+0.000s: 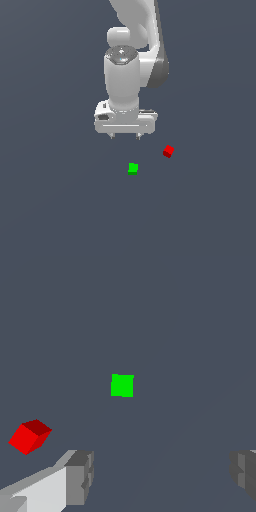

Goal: Stack the red cube on top of the green cube.

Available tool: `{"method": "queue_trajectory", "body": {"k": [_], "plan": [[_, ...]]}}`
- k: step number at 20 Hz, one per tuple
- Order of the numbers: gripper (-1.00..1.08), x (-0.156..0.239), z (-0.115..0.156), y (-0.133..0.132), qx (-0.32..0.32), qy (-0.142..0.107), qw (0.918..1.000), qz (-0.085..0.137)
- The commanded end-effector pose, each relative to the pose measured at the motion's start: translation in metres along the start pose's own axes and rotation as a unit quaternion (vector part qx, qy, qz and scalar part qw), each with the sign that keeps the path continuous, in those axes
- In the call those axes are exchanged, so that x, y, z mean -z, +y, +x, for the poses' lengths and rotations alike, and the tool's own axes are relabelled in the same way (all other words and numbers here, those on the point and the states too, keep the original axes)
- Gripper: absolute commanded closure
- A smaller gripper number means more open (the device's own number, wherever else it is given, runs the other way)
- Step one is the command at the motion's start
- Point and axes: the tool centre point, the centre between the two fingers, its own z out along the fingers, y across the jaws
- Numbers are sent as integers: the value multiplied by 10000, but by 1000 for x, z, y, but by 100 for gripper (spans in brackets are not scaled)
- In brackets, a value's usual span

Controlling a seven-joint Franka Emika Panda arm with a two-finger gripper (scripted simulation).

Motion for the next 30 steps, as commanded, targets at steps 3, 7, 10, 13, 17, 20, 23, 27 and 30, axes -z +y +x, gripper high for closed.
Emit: {"method": "queue_trajectory", "body": {"k": [3,7,10,13,17,20,23,27,30], "plan": [[-92,0,0,0,-8,-1,10000,-1],[-92,-3,-3,-5,-74,-8,10000,-5],[-92,-8,-7,-11,-165,-17,9999,-12],[-92,-13,-11,-19,-293,-30,9996,-21],[-92,-24,-19,-35,-517,-54,9986,-37],[-92,-33,-26,-49,-726,-76,9973,-51],[-92,-44,-32,-66,-955,-100,9954,-68],[-92,-58,-40,-88,-1262,-132,9919,-90],[-92,-69,-45,-105,-1493,-157,9886,-106]]}}
